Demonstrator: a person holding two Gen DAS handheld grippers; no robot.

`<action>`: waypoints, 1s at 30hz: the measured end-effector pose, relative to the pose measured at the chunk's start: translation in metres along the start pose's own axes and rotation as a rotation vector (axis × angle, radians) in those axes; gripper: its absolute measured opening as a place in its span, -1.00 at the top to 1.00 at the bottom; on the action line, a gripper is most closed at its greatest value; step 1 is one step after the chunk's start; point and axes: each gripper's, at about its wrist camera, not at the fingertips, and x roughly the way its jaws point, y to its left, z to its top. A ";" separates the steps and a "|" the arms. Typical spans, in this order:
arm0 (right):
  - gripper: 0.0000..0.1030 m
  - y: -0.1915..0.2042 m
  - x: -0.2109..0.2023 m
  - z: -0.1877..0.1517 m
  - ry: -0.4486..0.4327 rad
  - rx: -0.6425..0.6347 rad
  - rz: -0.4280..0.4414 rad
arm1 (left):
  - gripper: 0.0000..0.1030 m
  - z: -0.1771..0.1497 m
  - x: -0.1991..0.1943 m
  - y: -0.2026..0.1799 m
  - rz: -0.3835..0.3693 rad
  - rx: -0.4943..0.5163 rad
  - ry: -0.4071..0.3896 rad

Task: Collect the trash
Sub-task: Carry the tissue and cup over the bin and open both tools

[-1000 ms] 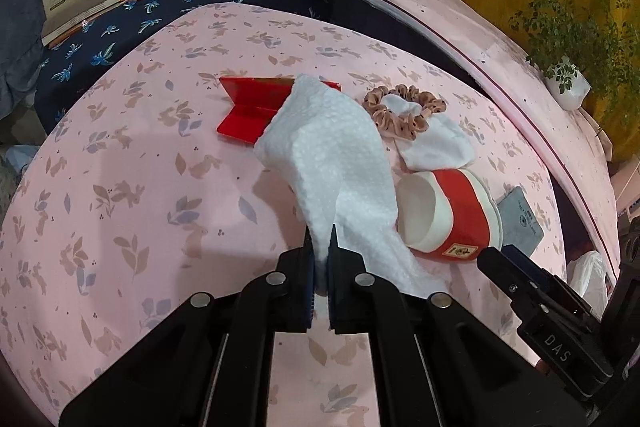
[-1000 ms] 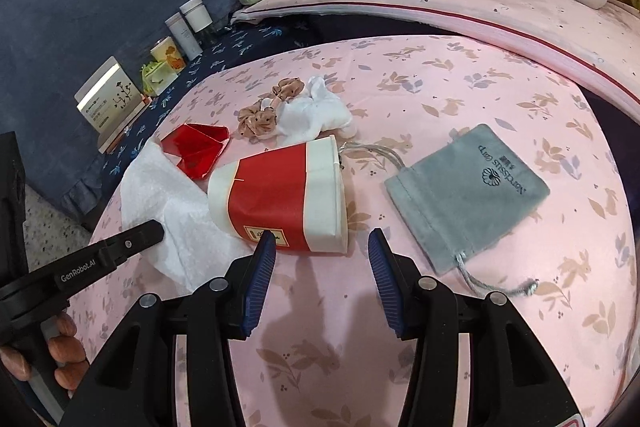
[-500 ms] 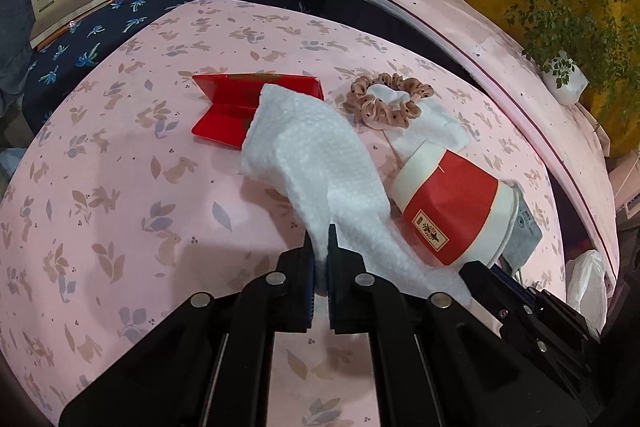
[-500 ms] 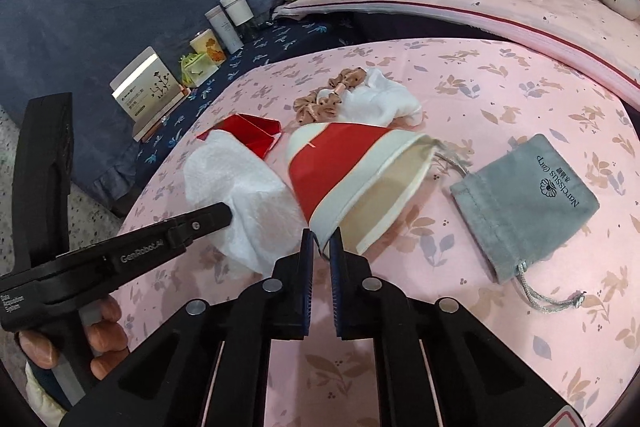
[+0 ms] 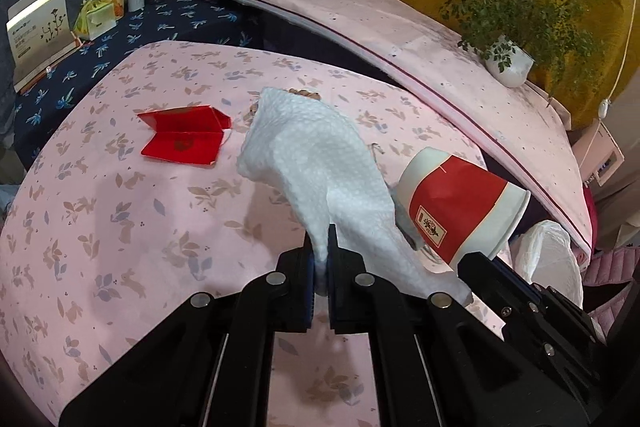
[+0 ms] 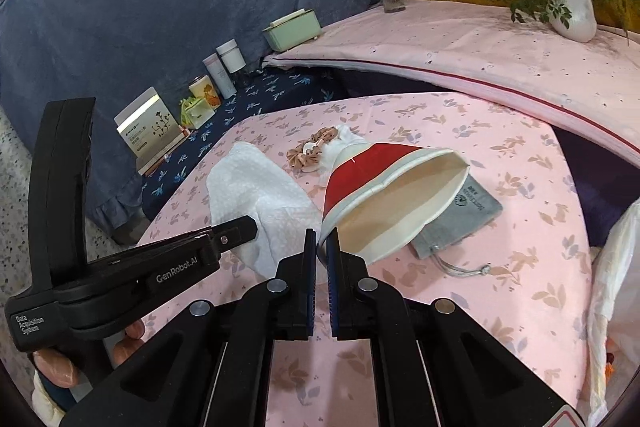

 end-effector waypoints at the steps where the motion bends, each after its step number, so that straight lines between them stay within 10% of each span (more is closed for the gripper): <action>1: 0.89 -0.004 -0.008 -0.001 -0.010 0.007 -0.008 | 0.92 -0.001 -0.003 -0.008 -0.007 0.012 -0.002; 30: 0.89 -0.160 -0.168 -0.060 -0.169 0.294 -0.354 | 0.92 -0.061 -0.014 -0.222 -0.243 0.344 0.059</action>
